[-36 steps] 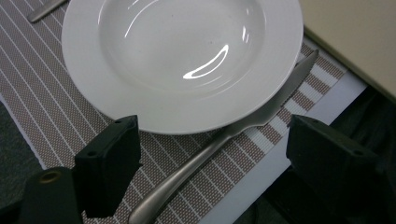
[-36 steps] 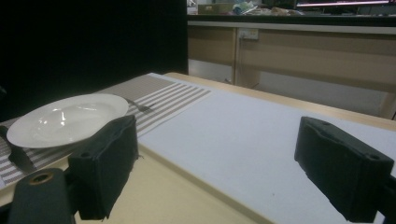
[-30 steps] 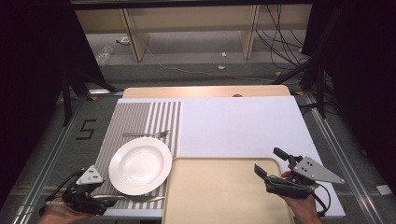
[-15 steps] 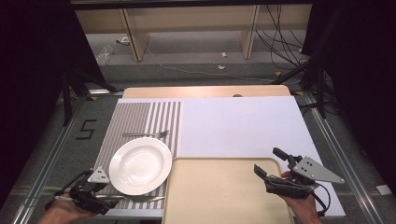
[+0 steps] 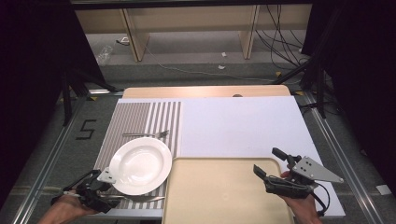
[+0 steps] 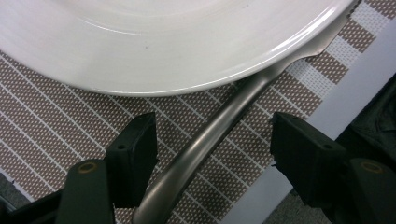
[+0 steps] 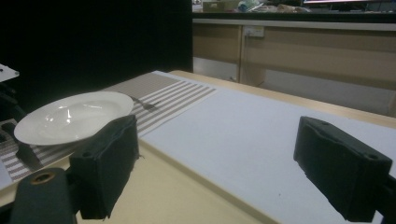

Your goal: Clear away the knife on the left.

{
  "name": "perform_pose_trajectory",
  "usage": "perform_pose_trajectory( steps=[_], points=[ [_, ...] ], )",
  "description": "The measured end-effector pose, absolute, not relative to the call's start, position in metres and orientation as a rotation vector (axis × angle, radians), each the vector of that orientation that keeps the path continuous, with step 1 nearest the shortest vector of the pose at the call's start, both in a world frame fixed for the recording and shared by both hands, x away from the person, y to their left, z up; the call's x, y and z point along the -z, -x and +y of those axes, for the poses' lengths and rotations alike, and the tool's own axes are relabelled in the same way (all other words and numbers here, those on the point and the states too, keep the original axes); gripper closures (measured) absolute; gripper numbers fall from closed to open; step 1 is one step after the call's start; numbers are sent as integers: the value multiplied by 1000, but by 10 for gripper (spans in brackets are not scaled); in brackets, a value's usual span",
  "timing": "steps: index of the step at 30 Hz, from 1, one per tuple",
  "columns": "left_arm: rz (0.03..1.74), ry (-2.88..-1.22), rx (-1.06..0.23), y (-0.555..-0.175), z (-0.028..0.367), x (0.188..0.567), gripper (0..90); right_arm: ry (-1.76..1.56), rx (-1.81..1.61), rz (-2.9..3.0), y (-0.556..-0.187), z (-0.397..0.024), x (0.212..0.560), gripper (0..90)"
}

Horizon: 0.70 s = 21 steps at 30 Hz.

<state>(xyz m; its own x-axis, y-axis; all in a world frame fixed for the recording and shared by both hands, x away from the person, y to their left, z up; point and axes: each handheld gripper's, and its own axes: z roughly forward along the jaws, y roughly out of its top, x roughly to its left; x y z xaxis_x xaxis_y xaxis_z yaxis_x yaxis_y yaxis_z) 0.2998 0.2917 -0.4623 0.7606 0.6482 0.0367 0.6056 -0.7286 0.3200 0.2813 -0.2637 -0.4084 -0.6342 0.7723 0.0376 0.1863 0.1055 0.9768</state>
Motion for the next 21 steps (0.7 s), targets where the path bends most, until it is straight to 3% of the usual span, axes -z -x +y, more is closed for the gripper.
perform_pose_trajectory(
  steps=[14,21],
  points=[
    [941,-2714,-161,-306,286,466,403,-928,-1563,1901,-282,-263,409,150],
    [917,-2741,-130,-306,282,464,512,-924,-1565,1906,-282,-263,409,151]
  ],
)
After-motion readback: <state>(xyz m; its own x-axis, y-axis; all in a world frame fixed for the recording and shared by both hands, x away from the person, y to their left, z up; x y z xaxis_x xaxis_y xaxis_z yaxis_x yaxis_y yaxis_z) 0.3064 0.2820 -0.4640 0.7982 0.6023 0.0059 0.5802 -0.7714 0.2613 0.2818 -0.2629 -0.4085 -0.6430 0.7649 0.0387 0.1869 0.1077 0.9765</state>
